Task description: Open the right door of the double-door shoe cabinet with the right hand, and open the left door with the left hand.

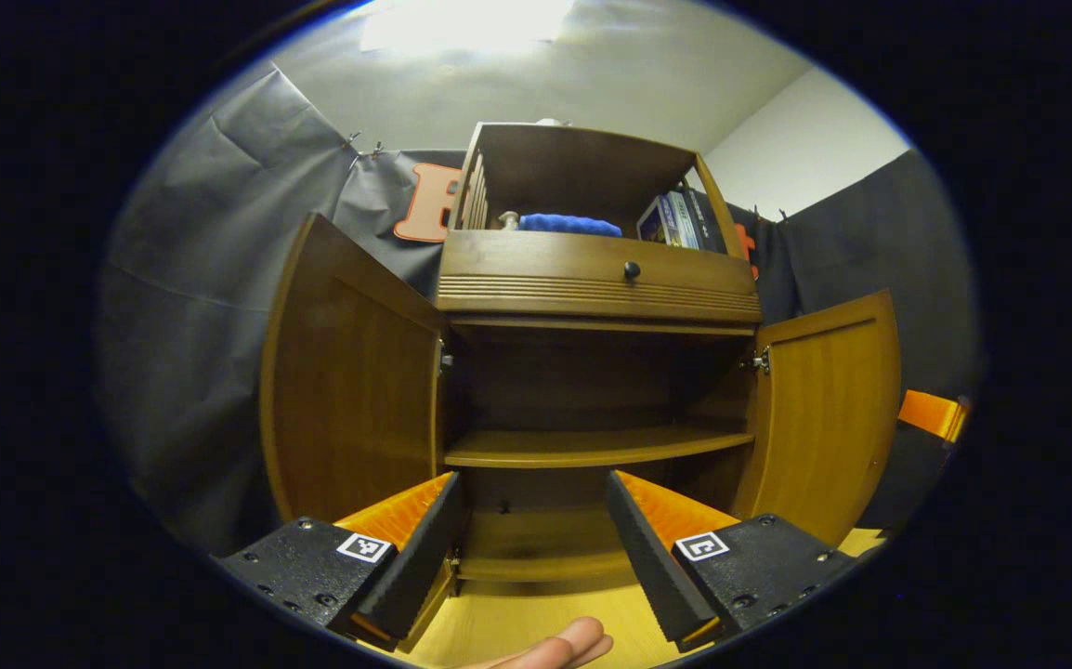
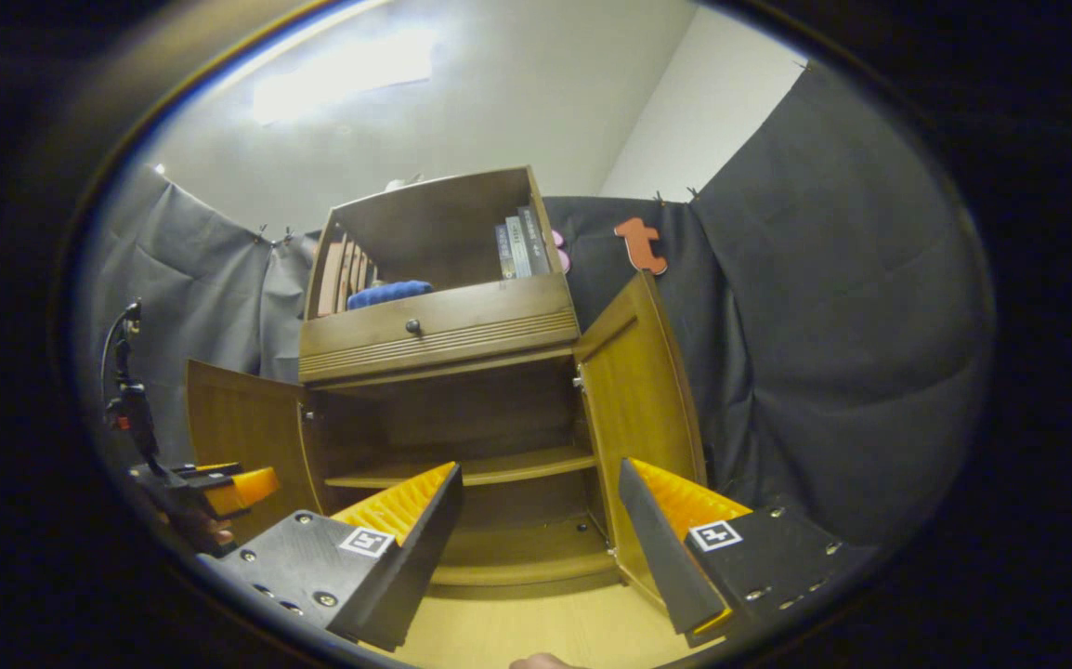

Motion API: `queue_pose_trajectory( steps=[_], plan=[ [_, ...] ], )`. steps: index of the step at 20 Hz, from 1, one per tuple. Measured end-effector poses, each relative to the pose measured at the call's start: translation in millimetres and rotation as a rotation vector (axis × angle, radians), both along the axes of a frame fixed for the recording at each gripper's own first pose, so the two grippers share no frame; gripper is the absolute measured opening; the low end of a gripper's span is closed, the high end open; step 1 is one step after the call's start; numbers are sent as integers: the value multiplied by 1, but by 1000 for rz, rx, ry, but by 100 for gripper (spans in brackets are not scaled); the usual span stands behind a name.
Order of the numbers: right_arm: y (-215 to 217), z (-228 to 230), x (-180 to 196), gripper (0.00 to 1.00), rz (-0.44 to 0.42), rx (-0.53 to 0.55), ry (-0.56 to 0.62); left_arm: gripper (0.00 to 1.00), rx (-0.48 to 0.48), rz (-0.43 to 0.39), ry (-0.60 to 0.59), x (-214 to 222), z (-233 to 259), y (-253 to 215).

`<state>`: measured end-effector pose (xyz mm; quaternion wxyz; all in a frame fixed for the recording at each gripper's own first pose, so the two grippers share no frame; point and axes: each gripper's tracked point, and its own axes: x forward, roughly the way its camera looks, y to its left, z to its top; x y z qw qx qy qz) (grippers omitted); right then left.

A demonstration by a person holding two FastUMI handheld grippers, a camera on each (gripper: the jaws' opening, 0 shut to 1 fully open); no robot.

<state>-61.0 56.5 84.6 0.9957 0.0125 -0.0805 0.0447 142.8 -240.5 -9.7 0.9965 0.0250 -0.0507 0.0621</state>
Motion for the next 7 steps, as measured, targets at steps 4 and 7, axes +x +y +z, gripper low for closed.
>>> queue_pose_trajectory(
  steps=[4, 7],
  plan=[
    [14, -14, 13, 100, -19, -68, 8, 93, -16, -17, 8, 28, -18, -19],
    [21, -24, 18, 99, -22, -70, -3, 93, -23, -20, 11, 49, -24, -29]
  ],
)
